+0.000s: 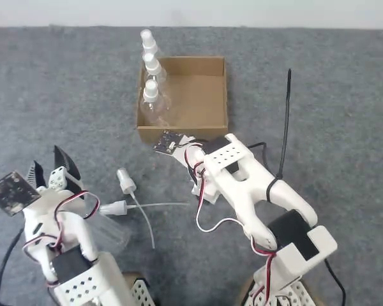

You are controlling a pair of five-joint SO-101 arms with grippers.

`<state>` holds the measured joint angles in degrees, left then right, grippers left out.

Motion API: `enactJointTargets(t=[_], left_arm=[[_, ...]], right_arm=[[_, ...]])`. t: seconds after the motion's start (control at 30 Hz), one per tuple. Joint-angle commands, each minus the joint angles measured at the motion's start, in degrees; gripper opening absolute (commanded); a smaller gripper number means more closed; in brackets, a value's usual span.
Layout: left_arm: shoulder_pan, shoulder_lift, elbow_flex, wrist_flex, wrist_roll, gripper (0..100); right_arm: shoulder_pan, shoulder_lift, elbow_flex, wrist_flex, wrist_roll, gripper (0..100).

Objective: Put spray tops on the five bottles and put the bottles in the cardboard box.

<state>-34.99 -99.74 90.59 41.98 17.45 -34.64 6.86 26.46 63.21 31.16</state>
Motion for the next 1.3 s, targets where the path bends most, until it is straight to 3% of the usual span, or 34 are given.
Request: enactJointTargets(t=[0.0, 0.33, 0.47, 0.9, 1.1, 1.27], left_arm=[[0.3, -0.9, -2.7, 0.2, 0.4, 17], [0.3, -0.9, -2.7, 0.1, 0.4, 17], [0.3, -0.9, -2.7, 0.0, 0.4, 17], [0.3, -0.9, -2.2, -1.3, 0.4, 17], [0.3, -0.9, -2.3, -1.3, 0.4, 17], [0.3, -0.9, -2.3, -1.3, 0.4, 17]], right_arm=[[0.4, -0.9, -4.1, 3.0, 0.2, 3.5], [-1.6, -1.1, -8.4, 9.9, -2.4, 3.5], [-1.6, -3.6, -8.6, 9.9, -5.7, 3.4], [-1.4, -13.2, -6.7, 9.1, -6.2, 3.1], [-1.7, -20.4, -8.4, 9.9, -16.6, 3.1], [-1.7, -28.8, -5.0, 9.9, -20.7, 3.1]])
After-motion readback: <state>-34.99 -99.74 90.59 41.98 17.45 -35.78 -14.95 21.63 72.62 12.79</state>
